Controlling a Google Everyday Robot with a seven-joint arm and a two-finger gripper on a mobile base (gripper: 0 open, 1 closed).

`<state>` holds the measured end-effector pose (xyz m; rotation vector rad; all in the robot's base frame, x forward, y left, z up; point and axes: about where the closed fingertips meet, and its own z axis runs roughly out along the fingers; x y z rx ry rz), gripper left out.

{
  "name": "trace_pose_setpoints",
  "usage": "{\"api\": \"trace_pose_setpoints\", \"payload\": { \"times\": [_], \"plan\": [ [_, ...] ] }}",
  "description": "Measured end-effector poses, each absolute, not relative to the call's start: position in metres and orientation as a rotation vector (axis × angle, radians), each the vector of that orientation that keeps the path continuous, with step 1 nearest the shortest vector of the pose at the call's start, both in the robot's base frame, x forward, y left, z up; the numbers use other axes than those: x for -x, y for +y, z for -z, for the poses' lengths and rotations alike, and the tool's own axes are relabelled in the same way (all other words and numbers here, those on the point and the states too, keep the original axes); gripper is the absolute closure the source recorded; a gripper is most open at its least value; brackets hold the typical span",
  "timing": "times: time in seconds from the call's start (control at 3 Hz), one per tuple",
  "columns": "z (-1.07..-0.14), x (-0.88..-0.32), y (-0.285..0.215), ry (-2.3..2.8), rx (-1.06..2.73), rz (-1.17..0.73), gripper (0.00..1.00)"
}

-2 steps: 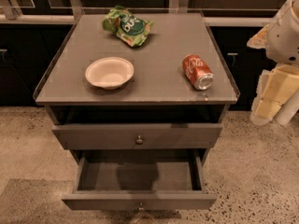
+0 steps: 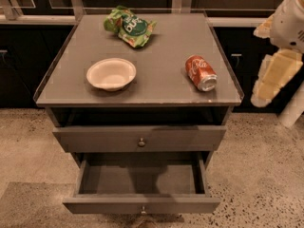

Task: Place coke can into middle drawer

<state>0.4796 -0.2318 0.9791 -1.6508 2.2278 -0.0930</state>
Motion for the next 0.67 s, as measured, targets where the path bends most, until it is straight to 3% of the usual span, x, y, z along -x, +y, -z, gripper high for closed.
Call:
{"api": "trace_pose_setpoints", "payload": {
  "times": [0.33, 0.67],
  "plan": [
    [-0.9715, -0.5438, -0.2524, 2.258, 1.495, 0.059, 0.0],
    [-0.9724, -0.5526, -0.2558, 2.252, 1.48, 0.061, 0.0]
  ]
}}
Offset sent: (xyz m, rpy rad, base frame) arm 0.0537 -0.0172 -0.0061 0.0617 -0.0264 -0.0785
